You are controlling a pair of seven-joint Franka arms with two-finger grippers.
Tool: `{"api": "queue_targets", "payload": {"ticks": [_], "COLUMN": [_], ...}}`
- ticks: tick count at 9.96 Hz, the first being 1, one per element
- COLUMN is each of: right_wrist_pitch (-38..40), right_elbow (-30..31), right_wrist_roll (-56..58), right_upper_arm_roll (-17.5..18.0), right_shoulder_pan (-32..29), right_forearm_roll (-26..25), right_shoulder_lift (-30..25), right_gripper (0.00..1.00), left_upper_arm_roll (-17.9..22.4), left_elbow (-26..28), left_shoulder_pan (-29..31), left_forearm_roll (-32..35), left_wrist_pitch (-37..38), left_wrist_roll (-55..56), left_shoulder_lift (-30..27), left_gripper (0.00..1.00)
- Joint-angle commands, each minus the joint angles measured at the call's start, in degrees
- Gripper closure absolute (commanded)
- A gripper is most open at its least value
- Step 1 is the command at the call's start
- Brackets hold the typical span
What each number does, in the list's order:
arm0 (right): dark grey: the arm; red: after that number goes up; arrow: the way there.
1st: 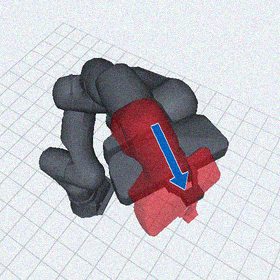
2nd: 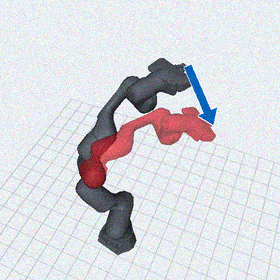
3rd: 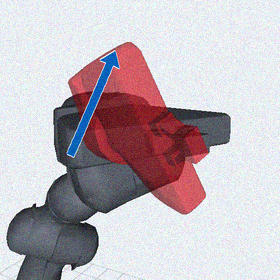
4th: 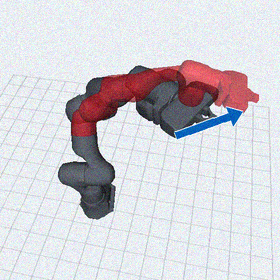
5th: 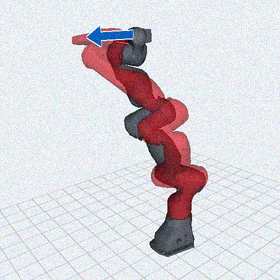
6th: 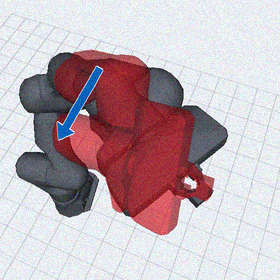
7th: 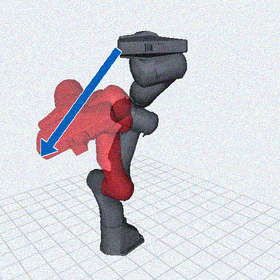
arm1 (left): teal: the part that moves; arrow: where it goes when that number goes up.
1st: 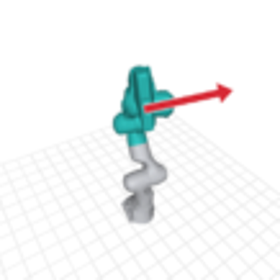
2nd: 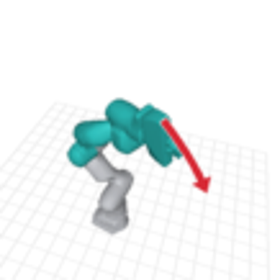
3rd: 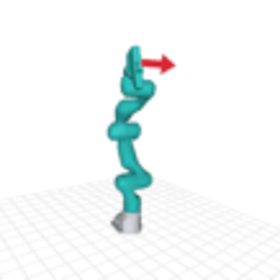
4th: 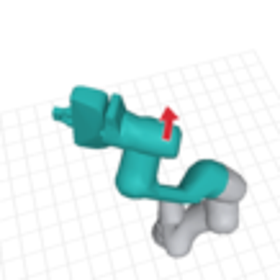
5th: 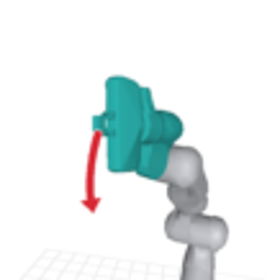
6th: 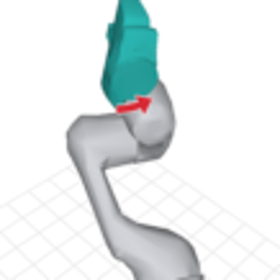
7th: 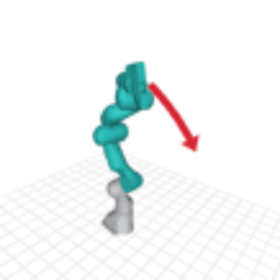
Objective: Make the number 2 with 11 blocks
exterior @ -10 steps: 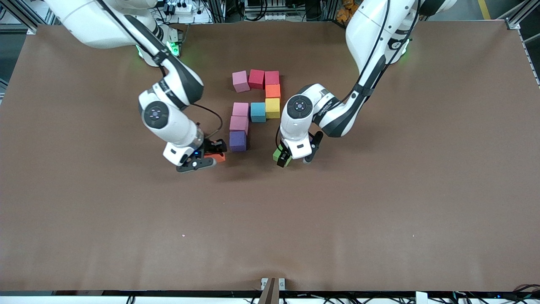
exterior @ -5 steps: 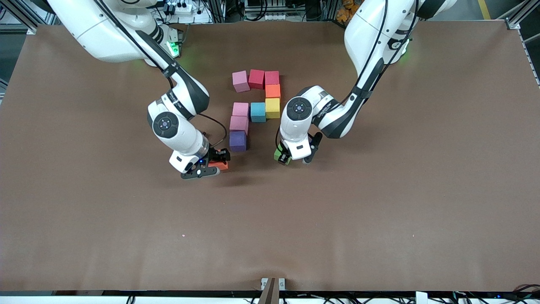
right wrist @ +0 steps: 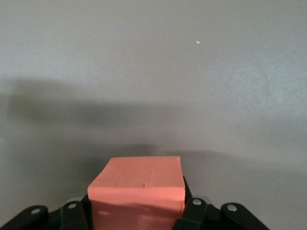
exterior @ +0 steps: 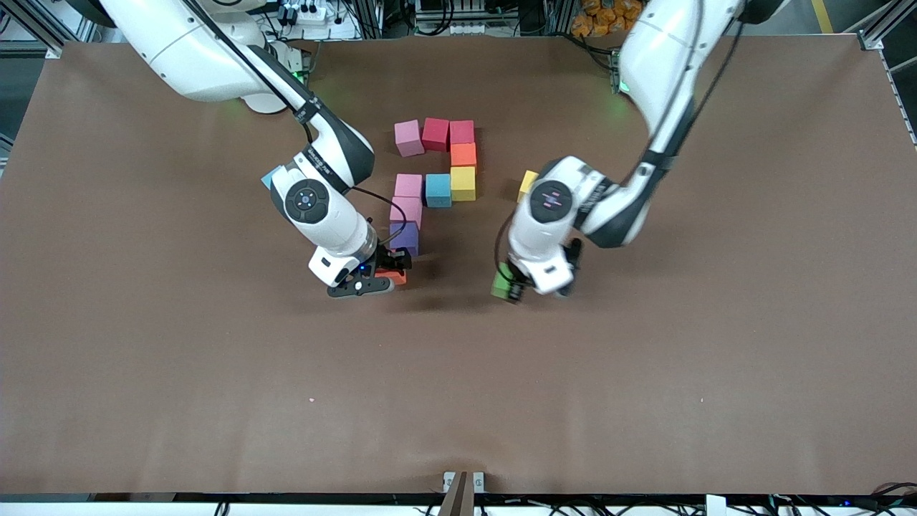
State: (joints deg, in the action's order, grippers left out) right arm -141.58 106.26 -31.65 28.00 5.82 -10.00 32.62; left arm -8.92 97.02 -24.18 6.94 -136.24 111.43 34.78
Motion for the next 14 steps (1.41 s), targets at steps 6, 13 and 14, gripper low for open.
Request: {"api": "queue_targets", "payload": {"ticks": [6,13,14], "right_wrist_pitch": [0.0,0.0,-0.1], "right_elbow": [-4.6,-4.5,-4.6], "right_wrist_roll": [-4.7,-5.7,-5.8], "right_upper_arm_roll": [-5.9,-5.9,-5.9], "right_shoulder_pan": [7.1,8.1,8.2], "right_forearm_roll": [-4.1,-4.0,-3.5], "right_shoulder_lift": [5.6,5.4,5.5], "right_gripper": [0.73,0.73,0.73], "left_upper_arm_roll": [-0.5,-0.6,-0.6], "left_elbow": [1.2,0.7,0.6], "left_shoulder_pan": [6.6,6.1,6.0], "left_forearm_roll": [-2.8,-3.2,-3.2], "left_wrist_pitch": [4.8,4.8,4.8], "left_wrist_roll": [2.3,4.7,5.0], "left_shoulder_lift": [-3.1,-3.3,-3.3], "left_gripper": [1.00,1.00,1.00]}}
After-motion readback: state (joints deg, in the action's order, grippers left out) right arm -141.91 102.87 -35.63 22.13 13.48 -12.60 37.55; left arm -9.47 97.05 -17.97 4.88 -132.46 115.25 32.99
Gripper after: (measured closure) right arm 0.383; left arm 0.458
